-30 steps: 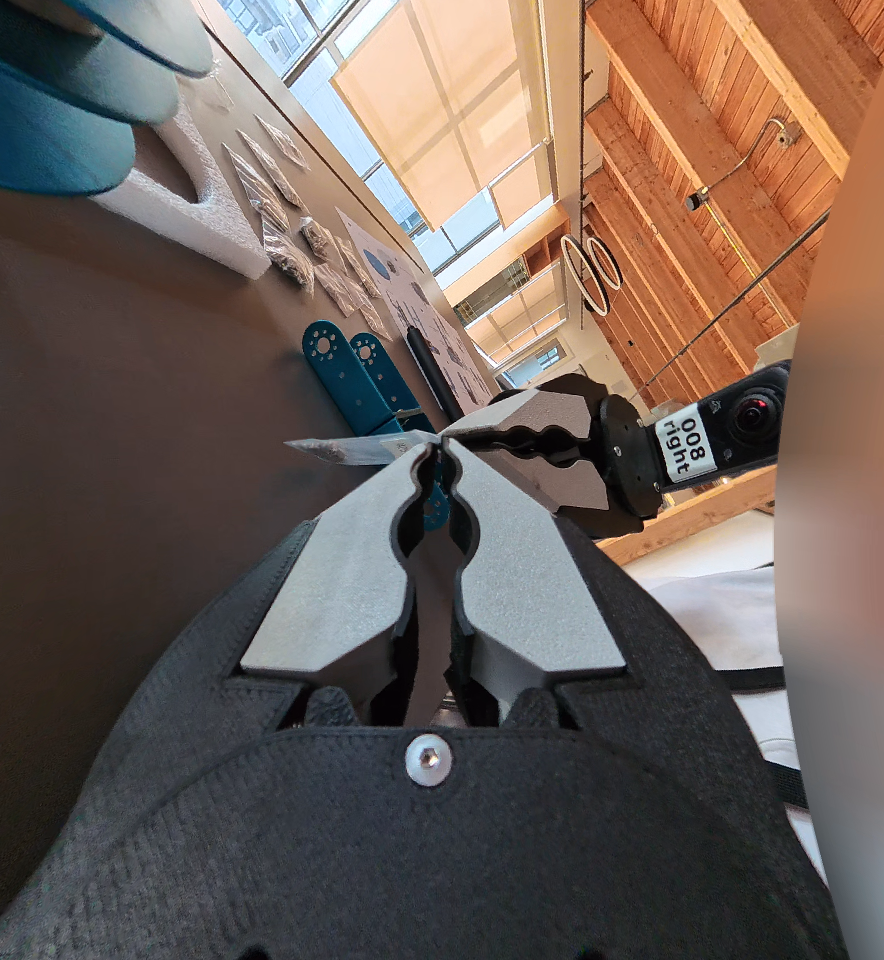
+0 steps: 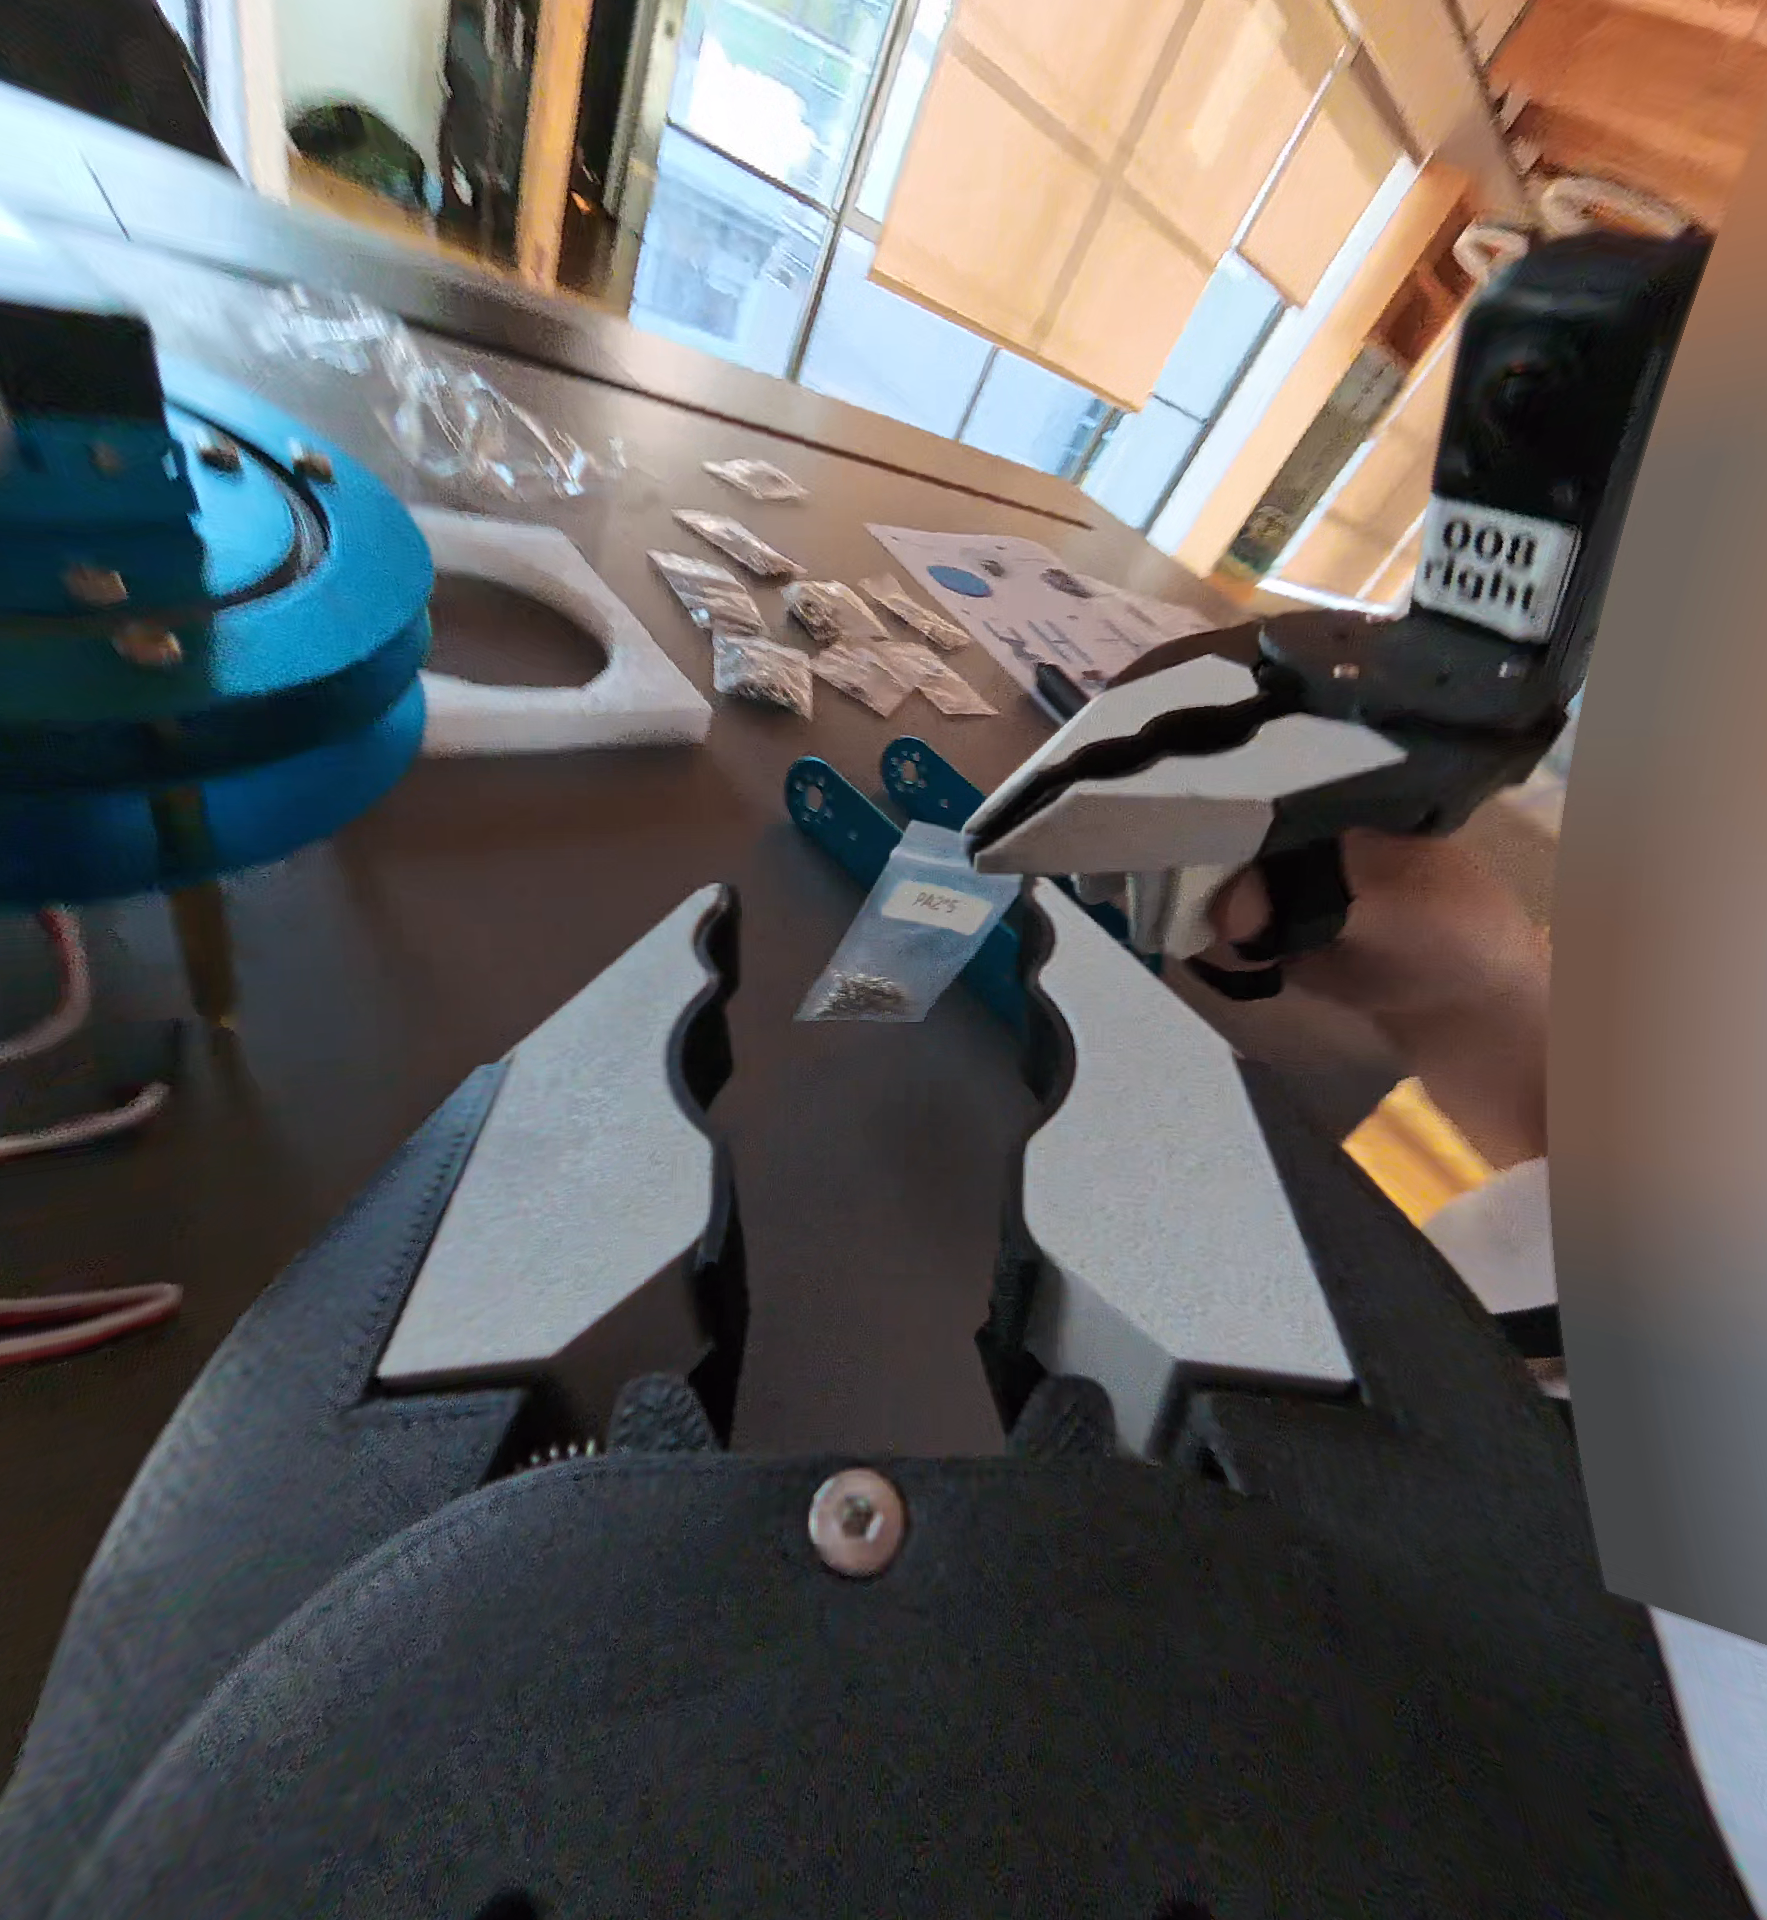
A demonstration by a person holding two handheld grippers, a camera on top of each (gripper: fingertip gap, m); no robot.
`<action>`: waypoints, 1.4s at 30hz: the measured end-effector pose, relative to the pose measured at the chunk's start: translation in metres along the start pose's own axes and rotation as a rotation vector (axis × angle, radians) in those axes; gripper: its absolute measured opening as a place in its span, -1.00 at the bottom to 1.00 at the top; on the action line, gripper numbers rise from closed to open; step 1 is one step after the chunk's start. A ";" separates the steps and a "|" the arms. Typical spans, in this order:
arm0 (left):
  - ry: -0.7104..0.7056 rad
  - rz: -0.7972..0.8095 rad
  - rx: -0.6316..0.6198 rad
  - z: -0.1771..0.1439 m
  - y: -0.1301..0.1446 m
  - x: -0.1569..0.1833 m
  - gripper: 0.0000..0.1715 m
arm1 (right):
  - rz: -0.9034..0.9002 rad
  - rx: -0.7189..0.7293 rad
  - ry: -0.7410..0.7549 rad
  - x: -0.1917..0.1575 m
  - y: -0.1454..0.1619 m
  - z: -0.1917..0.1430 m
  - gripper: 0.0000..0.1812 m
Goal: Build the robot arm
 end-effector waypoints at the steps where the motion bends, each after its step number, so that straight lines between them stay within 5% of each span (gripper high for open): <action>1: -0.035 0.078 0.028 -0.001 -0.002 0.001 -0.31 | 0.057 0.024 -0.025 0.002 -0.002 -0.002 -1.00; 9: -0.221 0.407 -0.049 0.023 0.013 0.017 -0.35 | 0.347 0.156 -0.168 0.008 -0.013 -0.002 -1.00; 18: 0.107 0.317 -0.080 0.012 -0.001 0.033 -0.48 | 0.308 0.120 -0.238 -0.005 -0.012 -0.009 -1.00; 24: 0.224 0.388 -0.201 0.019 0.011 0.033 -1.00 | 0.279 0.079 -0.247 -0.005 -0.008 -0.015 -1.00; 33: 0.306 0.456 -0.263 0.023 0.020 0.039 -1.00 | 0.200 -0.029 -0.409 0.006 -0.027 -0.038 -0.81; 42: 0.293 0.502 -0.303 0.030 0.027 0.043 -1.00 | 0.026 -0.304 -0.415 0.009 -0.005 -0.022 -0.82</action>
Point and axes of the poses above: each gripper's, where its closed fingertips meet, z out along the fingers, y out of its underside, x = y × z across the jaws, the point moved 3 cm from there along -z, back along the fingers, and after that the axes turned 11 degrees about -y, right-handed, at the moved point
